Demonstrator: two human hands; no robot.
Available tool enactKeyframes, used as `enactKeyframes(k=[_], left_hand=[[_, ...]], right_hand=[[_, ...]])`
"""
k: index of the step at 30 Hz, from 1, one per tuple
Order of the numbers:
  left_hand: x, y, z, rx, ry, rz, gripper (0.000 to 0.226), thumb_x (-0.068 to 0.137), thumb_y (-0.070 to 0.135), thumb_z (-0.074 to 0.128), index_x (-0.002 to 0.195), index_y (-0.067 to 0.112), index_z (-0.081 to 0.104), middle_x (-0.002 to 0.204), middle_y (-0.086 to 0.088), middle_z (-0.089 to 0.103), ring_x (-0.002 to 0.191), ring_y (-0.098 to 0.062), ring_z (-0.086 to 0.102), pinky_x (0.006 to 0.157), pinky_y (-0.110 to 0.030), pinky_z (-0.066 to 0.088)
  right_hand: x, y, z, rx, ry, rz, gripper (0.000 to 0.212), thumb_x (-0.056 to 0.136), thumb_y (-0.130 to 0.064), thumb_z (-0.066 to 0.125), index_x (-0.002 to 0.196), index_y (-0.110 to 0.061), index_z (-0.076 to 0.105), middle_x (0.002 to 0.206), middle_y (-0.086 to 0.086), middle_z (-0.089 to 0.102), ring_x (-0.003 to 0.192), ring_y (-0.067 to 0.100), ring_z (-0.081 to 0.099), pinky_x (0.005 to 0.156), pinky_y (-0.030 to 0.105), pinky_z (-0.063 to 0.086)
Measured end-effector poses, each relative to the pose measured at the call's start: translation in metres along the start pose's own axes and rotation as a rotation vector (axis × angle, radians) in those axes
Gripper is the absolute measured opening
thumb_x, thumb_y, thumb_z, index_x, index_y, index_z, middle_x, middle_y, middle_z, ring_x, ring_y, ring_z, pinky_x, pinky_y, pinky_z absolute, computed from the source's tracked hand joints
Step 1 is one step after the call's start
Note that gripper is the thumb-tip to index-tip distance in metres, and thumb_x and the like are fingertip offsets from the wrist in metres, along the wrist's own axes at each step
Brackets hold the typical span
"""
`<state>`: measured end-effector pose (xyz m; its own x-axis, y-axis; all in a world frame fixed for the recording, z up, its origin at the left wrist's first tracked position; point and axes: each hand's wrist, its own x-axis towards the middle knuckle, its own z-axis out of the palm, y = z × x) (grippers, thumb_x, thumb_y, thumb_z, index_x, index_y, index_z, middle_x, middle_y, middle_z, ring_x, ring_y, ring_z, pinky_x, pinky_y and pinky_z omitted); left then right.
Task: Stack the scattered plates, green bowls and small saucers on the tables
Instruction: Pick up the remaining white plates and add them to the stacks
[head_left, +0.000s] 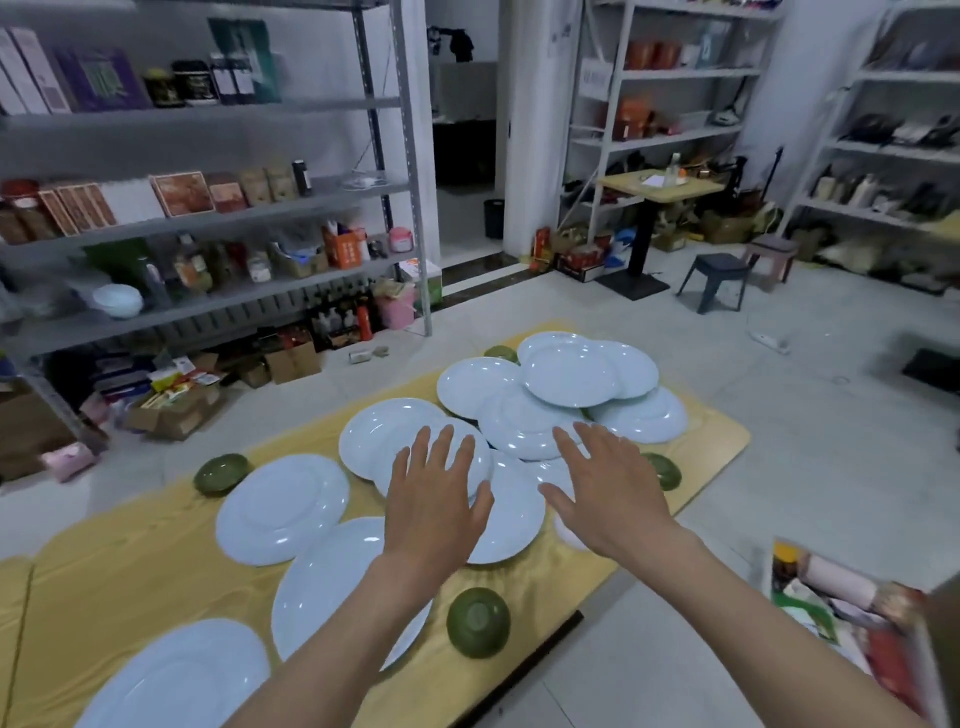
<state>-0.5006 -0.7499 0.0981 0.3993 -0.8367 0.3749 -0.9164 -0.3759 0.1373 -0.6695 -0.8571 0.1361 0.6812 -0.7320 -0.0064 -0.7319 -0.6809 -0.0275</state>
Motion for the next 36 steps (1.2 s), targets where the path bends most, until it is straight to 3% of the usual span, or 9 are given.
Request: enactKeyframes(k=[5,13,16,27,36], left_hand=[[0.053,0.023,0.029,-0.056,0.024,0.029,0.053,0.087,0.044,0.046,0.126,0.014,0.063,0.133,-0.012,0.061,0.126,-0.037,0.054,0.099,-0.051,0.047],[0.107,0.047,0.065,-0.058,0.035,0.049,0.052,0.085,0.043,0.050,0.125,0.013,0.064,0.132,-0.013,0.061,0.126,-0.038,0.054,0.097,-0.051,0.049],[0.123,0.057,0.076,-0.034,0.024,0.037,0.055,0.087,0.046,0.043,0.125,0.013,0.064,0.132,-0.013,0.061,0.125,-0.037,0.055,0.097,-0.050,0.049],[0.194,0.136,0.128,0.020,-0.073,-0.108,0.053,0.081,0.041,0.056,0.124,0.012,0.065,0.130,-0.015,0.062,0.123,-0.039,0.056,0.096,-0.053,0.049],[0.222,0.167,0.153,0.012,-0.137,-0.220,0.051,0.083,0.039,0.060,0.127,0.013,0.063,0.133,-0.015,0.060,0.125,-0.039,0.054,0.099,-0.052,0.045]], right_hand=[[0.043,0.038,-0.006,-0.021,-0.005,0.031,0.070,0.100,-0.055,0.033,0.157,-0.019,0.013,0.163,0.008,0.017,0.150,0.025,0.015,0.120,0.044,0.017],[0.092,0.087,-0.002,0.016,-0.032,0.050,0.070,0.101,-0.056,0.033,0.158,-0.021,0.012,0.163,0.005,0.017,0.151,0.022,0.013,0.121,0.041,0.015],[0.108,0.104,-0.001,0.035,-0.029,0.024,0.068,0.101,-0.054,0.035,0.157,-0.020,0.015,0.163,0.006,0.017,0.151,0.023,0.014,0.120,0.040,0.017],[0.182,0.210,0.006,0.085,-0.037,-0.132,0.065,0.102,-0.050,0.036,0.156,-0.019,0.018,0.162,0.006,0.020,0.149,0.023,0.016,0.118,0.037,0.019],[0.225,0.245,0.025,0.176,-0.069,-0.211,0.060,0.102,-0.046,0.039,0.154,-0.017,0.026,0.160,0.006,0.026,0.148,0.024,0.022,0.116,0.036,0.022]])
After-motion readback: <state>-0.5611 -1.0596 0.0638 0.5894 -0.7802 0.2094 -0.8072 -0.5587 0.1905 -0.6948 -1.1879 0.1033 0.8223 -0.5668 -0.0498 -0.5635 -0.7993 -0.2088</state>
